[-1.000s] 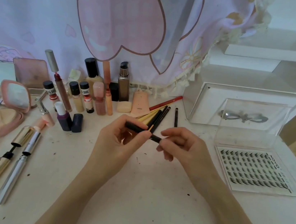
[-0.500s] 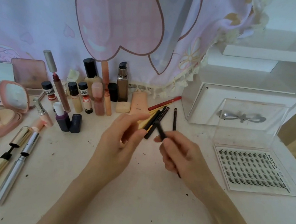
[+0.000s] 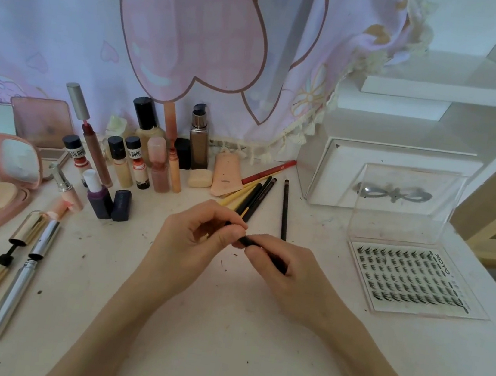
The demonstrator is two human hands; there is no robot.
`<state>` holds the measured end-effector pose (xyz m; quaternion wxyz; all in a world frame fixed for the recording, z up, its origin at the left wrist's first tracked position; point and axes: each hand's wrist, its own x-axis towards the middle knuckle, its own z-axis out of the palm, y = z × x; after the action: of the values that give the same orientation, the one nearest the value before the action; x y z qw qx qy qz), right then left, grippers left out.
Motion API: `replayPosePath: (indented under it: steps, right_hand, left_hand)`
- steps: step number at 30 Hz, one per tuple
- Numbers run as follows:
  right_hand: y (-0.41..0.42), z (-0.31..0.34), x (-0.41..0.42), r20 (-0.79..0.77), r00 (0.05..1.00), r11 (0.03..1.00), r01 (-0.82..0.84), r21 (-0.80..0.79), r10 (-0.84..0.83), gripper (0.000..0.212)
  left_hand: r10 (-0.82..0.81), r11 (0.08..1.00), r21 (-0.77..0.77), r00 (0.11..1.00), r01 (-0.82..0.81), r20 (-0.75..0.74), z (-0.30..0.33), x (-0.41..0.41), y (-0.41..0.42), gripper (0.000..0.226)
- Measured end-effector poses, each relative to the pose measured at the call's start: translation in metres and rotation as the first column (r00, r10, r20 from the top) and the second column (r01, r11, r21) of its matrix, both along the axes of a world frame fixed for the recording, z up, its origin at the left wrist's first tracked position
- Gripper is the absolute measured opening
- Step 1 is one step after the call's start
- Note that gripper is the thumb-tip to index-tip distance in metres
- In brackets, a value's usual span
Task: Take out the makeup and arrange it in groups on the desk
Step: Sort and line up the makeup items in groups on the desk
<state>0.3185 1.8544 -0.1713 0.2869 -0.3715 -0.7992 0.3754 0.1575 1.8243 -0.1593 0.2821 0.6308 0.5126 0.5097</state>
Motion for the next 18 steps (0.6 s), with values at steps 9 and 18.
replayPosePath:
  steps: [9,18]
  right_hand:
    - [0.007,0.024,0.049,0.197,0.971,0.949,0.183,-0.258,-0.133,0.041]
    - [0.026,0.017,0.05,0.444,0.739,0.851,0.512,0.118,-0.506,0.018]
  left_hand:
    - [0.325,0.946,0.096,0.918,-0.311,-0.226,-0.004,0.016,0.0,0.023]
    - [0.057,0.976,-0.132,0.784,-0.175,-0.618,-0.012,0.082,0.003,0.015]
